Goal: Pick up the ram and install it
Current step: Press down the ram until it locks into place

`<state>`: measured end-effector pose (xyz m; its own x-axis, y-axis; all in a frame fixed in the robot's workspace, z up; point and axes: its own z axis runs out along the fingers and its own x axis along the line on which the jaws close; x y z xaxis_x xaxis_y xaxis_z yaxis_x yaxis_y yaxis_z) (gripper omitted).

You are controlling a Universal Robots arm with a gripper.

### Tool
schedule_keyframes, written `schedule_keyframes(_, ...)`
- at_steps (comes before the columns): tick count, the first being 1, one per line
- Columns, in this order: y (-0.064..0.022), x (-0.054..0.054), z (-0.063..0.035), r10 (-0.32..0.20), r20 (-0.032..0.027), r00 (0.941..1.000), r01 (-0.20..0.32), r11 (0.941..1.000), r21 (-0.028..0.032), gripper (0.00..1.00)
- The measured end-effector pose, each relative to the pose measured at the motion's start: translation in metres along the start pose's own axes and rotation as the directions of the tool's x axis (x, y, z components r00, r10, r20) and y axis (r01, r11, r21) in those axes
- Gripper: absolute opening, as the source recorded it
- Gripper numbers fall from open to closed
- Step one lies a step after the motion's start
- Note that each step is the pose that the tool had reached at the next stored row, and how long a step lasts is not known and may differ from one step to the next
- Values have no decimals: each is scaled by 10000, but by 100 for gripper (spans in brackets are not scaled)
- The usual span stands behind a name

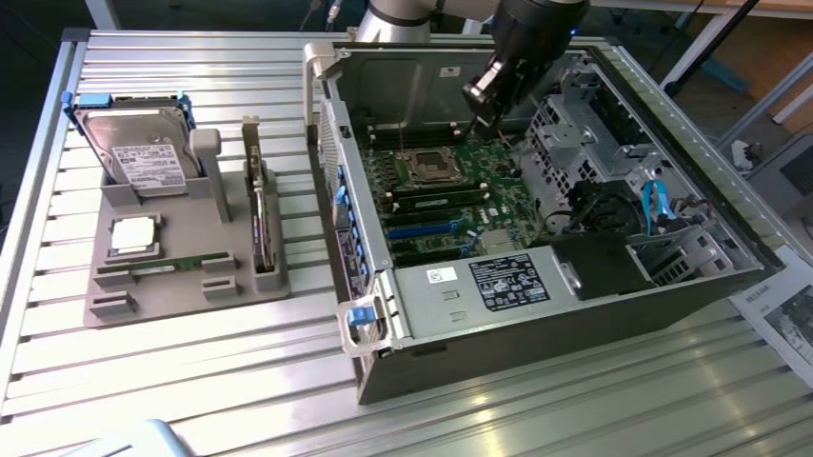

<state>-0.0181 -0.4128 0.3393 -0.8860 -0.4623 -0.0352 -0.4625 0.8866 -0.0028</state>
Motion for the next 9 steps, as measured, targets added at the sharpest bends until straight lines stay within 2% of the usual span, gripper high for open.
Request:
schedule_keyframes(3,2,-1,0,540,36,9985,-540,9985,36,10)
schedule_keyframes(5,3,-2,0,1167,74,9931,-1168,9931,74,10)
schedule_keyframes(9,4,-2,0,1903,95,9817,-1904,9816,107,10)
